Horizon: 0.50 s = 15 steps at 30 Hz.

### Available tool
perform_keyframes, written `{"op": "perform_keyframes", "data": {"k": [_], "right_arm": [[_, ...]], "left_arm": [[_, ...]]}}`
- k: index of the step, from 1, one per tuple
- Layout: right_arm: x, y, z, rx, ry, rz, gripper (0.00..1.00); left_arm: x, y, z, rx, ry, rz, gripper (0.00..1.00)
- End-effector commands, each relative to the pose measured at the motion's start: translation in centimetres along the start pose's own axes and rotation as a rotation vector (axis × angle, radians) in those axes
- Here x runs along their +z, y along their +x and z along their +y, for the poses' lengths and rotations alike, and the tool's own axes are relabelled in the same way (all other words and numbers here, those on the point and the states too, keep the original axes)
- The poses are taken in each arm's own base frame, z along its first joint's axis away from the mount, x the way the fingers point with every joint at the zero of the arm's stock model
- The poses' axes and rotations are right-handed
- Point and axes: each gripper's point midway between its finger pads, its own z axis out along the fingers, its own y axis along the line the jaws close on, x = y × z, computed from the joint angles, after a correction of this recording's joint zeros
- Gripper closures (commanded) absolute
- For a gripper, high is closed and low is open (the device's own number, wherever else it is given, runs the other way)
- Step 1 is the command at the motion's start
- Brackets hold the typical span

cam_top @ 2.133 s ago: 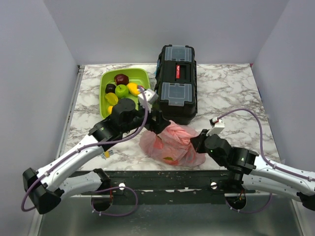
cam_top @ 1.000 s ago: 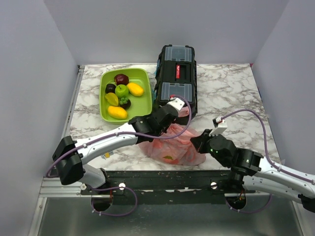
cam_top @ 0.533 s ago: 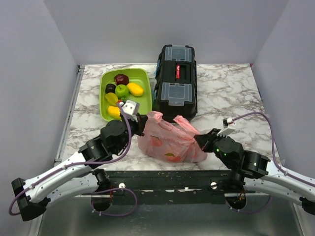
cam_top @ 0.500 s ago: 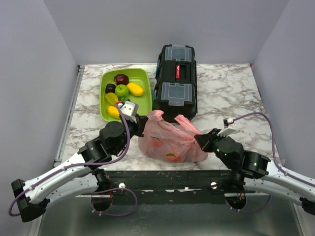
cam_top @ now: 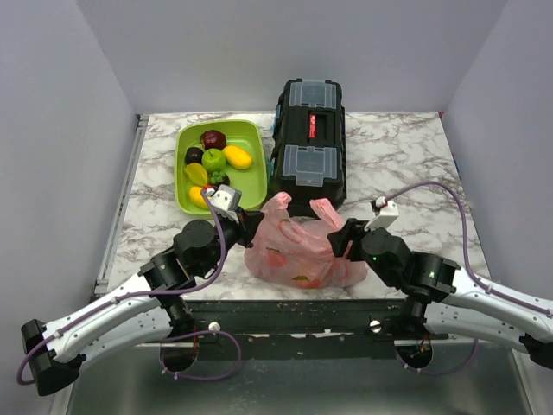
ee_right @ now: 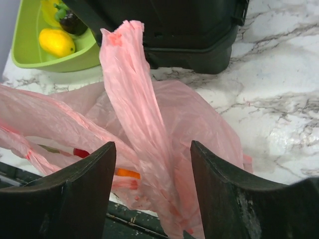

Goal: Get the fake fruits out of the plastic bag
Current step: Untie the plastic bag at the center of the board.

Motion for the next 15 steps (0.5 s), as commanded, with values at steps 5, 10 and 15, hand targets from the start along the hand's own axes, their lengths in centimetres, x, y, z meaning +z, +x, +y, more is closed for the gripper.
{"op": "perform_keyframes", "data": {"k": [5,10,15], "right_arm": [[1.1,-3.1,0.7,-0.192,0.153,-0.002,0.22],[2.6,-3.6,1.4,-0.314,0.228,0.029,0.2],[4.5,-3.1,1.5,-0.34,0.227,0.085,0.21]], "left_arm": [[-0.2,-0.3,-0.7,-0.022,0.038,0.0,1.0],[-0.5,0.0,-0.9,-0.022,0.051,0.016,1.0],[-0.8,0.3,-0.7,-0.014,0.043,0.054,1.0]]}}
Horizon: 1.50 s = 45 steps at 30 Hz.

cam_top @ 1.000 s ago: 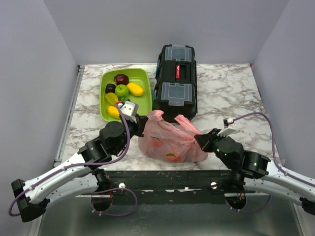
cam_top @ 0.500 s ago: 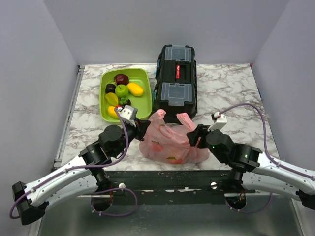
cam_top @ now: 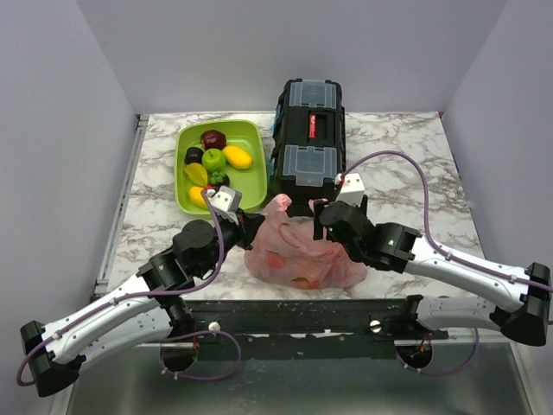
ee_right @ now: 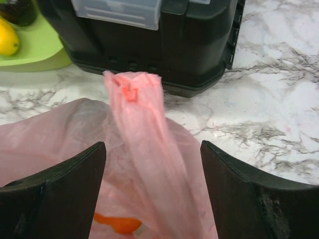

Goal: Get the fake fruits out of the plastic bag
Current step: Untie the plastic bag at the center of the board, then adjust the plastic bag at the center of the board.

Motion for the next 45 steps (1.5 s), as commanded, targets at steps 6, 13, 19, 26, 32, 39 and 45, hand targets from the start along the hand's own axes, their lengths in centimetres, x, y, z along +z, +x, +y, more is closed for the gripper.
{"op": "perform_keyframes", "data": {"k": [6,13,19,26,32,39,45], "right_arm": [[2.0,-0.5,-0.3,-0.06,-0.002,0.024,0.47],[1.1,-1.0,1.5,-0.038,-0.139,0.003,0.81],[0.2,-1.4,1.6,0.001,-0.192,-0.033,0.87],[0.0,-1.6,1.4,0.012,-0.186,-0.043,0.87],[0.2,-1.3,1.6,0.016,-0.197,-0.038,0.87],[0.3,-1.1,1.4,0.011,-0.184,-0.036,0.87],[0.2,-2.1,-0.8,0.014,-0.078,-0.078,0.87]], "left_arm": [[-0.9,0.8,0.1,0.014,-0.025,0.126,1.0],[-2.0,-1.3,-0.7,0.134,0.028,0.146,0.44],[-1.8,-4.5,-2.4,0.239,0.079,0.166,0.19],[-1.5,-5.6,-7.7,0.32,0.351,0.228,0.01],[-0.4,-5.4,-9.8,0.29,0.436,0.241,0.01],[2.8,-7.1,-7.7,0.259,0.23,0.212,0.35],[3.0,-9.6,-3.8,0.322,-0.007,0.165,0.83]]}}
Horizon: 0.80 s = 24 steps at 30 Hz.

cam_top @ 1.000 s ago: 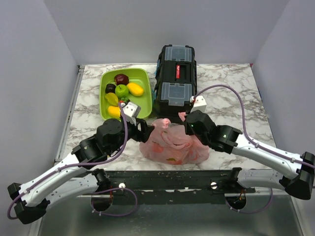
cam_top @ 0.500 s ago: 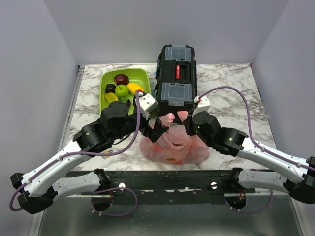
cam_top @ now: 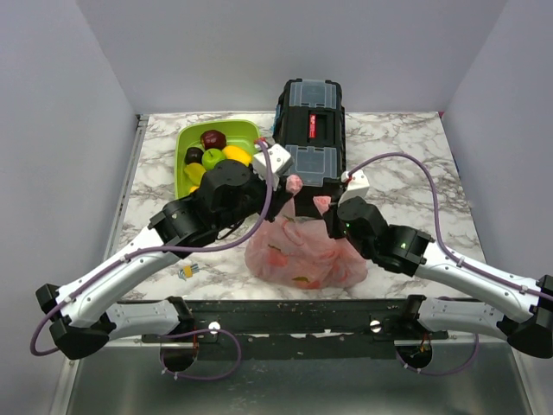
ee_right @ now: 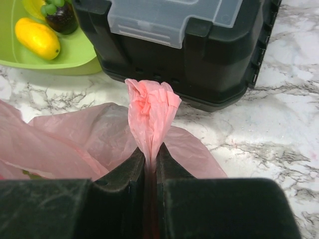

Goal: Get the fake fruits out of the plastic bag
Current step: Adjust the plastic bag at the center of the board.

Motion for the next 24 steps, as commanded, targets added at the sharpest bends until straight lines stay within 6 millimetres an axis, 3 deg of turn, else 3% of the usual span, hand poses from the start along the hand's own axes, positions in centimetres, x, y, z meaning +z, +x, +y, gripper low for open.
{"op": "perform_keyframes", "data": {"k": [1,4,10,14,19,24], "right_arm": [[-0.7,-1.5,-2.2,0.004,0.105,-0.062,0.87],[-1.2,-3.1,-3.4,0.001,0.169,-0.111,0.87],[-1.8,-7.2,-4.7,-0.05,0.253,-0.186,0.87],[-2.4,-11.1,-6.9,-0.043,0.316,-0.246,0.89],[-3.1,-14.9,-9.0,-0.019,0.328,-0.325,0.9],[-2.7,-16.0,-7.6,-0.058,0.246,-0.354,0.89]], "left_arm": [[-2.3,-1.9,4.4,0.022,-0.254,-0.054,0.89],[-4.1,-2.9,6.8,0.02,-0.38,-0.111,1.0],[-7.8,-5.5,10.3,0.016,-0.534,-0.203,1.0],[-10.7,-7.3,12.9,-0.012,-0.638,-0.261,1.0],[-12.0,-7.2,14.4,-0.055,-0.696,-0.272,1.0],[-11.4,-6.1,13.9,-0.097,-0.655,-0.269,1.0]]}}
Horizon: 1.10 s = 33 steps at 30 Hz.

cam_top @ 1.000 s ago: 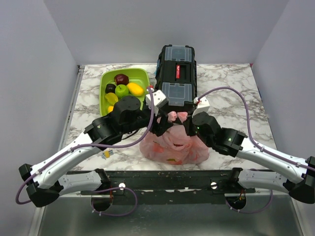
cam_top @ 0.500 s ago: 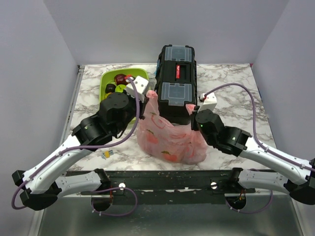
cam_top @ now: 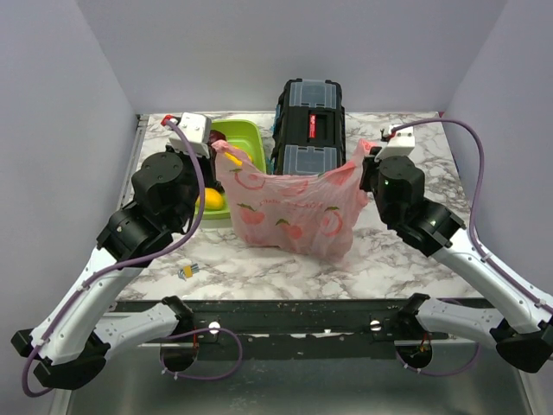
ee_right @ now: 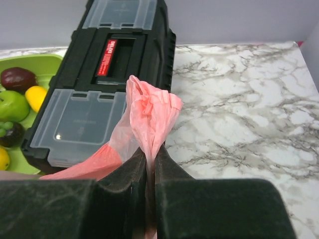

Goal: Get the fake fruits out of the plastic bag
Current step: Adjust the plastic bag at the center of the board.

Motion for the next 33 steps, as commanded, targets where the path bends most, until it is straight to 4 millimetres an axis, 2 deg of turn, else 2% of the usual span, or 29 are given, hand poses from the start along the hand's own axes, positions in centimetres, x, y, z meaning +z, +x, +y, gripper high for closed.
{"op": "perform_keyframes", "data": {"k": [1,3,5,7,11,13,15,19,21,23,25,29,31,33], "right_arm": [[-0.2,-2.2,1.4,-0.017,-0.097,-0.052,0.88],[-0.5,-1.0,2.0,-0.005,-0.136,-0.012,0.85],[-1.1,0.9,2.3,0.01,-0.175,0.046,0.76],[-2.0,2.8,2.9,0.024,-0.225,0.125,0.72],[-4.1,5.6,3.0,0.059,-0.285,0.258,0.53],[-5.2,6.0,2.9,0.077,-0.301,0.293,0.45],[-6.2,5.5,2.6,0.085,-0.317,0.31,0.39],[-7.1,2.3,3.0,0.09,-0.346,0.299,0.37],[-7.5,0.4,4.5,0.084,-0.422,0.287,0.37],[-8.0,-1.0,6.9,0.082,-0.536,0.297,0.37],[-8.3,-1.3,9.8,0.09,-0.66,0.338,0.37],[-8.9,0.1,15.5,0.184,-0.911,0.405,0.39],[-9.1,1.0,17.6,0.224,-0.979,0.419,0.52],[-8.9,2.1,19.3,0.253,-1.014,0.431,0.6]], "left_arm": [[-0.6,0.3,0.1,-0.056,0.015,-0.006,1.0],[-1.0,1.1,-1.1,-0.076,0.087,0.002,1.0],[-1.6,2.2,-2.4,-0.093,0.173,0.002,1.0],[-2.4,2.8,-3.4,-0.11,0.245,-0.01,1.0],[-3.9,3.7,-4.3,-0.131,0.332,-0.031,1.0],[-4.2,4.2,-4.5,-0.136,0.348,-0.026,1.0],[-4.4,4.5,-4.6,-0.135,0.359,-0.026,1.0],[-4.6,4.6,-4.6,-0.138,0.366,-0.031,1.0],[-4.6,4.6,-4.6,-0.144,0.364,-0.034,1.0],[-4.7,4.6,-4.5,-0.15,0.361,-0.036,1.0],[-4.7,4.7,-4.5,-0.156,0.358,-0.029,1.0],[-4.7,5.2,-4.4,-0.159,0.352,-0.013,1.0],[-4.7,5.4,-4.3,-0.161,0.349,-0.007,1.0],[-4.7,5.6,-4.4,-0.162,0.349,0.005,1.0]]}}
